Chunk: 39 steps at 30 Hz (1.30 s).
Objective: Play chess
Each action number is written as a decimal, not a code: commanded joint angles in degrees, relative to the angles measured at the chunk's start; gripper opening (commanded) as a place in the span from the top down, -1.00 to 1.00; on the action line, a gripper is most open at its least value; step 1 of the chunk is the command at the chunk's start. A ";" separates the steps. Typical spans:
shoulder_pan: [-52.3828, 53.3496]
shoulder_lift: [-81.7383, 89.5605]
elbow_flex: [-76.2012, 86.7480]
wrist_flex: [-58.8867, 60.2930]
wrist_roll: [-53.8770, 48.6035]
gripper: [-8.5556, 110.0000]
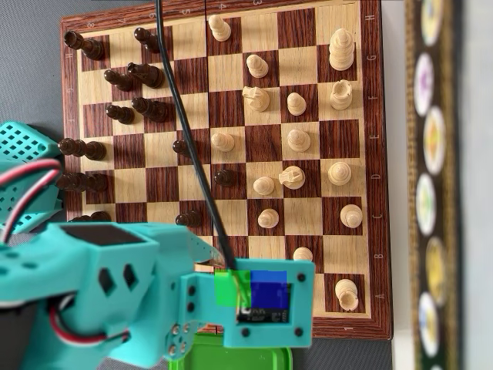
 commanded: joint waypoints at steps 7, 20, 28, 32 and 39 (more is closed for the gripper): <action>0.62 -8.00 -12.22 0.44 -0.18 0.61; 1.23 -14.50 -13.97 -0.18 -0.18 0.61; 1.76 -19.25 -20.57 0.44 -0.26 0.61; 2.64 -19.42 -20.92 1.23 -1.41 0.61; 3.34 -20.04 -22.59 1.85 -1.76 0.61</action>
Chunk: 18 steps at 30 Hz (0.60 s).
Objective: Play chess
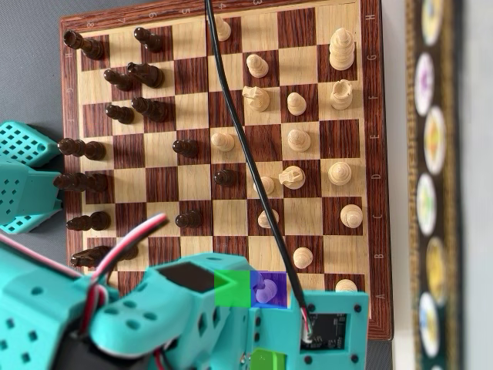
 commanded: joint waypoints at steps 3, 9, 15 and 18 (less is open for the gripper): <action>0.53 0.35 -2.29 -0.26 -0.18 0.61; 0.09 0.26 -2.20 -0.26 0.00 0.61; 0.09 -3.16 -3.60 -0.26 0.00 0.61; 0.26 -4.48 -4.83 -0.26 -0.35 0.61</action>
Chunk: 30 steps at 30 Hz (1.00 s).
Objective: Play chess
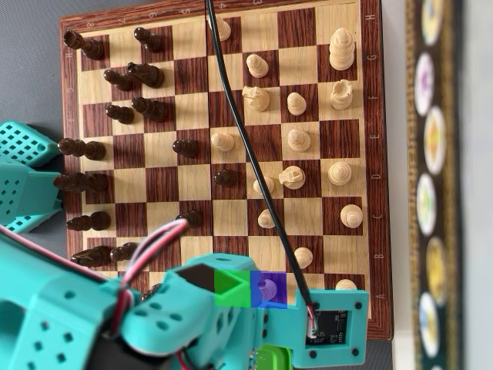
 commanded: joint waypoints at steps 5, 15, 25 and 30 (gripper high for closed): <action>-0.09 -0.18 -4.57 -0.26 -0.18 0.61; 0.00 -0.35 -4.48 -0.35 -0.44 0.62; 0.00 -0.35 -4.39 -0.35 -0.44 0.62; 0.18 -0.35 -4.48 -0.35 -0.44 0.62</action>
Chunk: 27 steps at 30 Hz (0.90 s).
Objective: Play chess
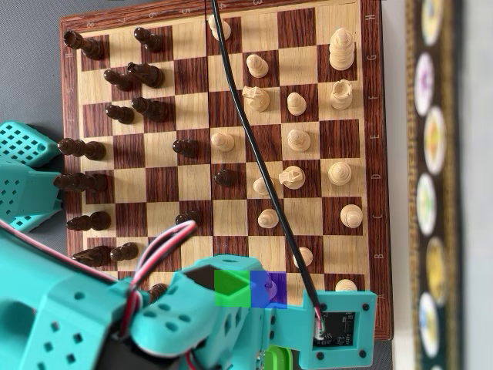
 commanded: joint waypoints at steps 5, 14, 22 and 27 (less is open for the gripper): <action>0.09 0.44 -2.55 -0.79 -0.44 0.62; 0.18 0.44 -2.20 -1.49 -0.53 0.73; 0.26 0.97 -2.20 -1.32 -0.62 0.73; 0.79 2.37 -2.20 -0.44 -2.20 0.73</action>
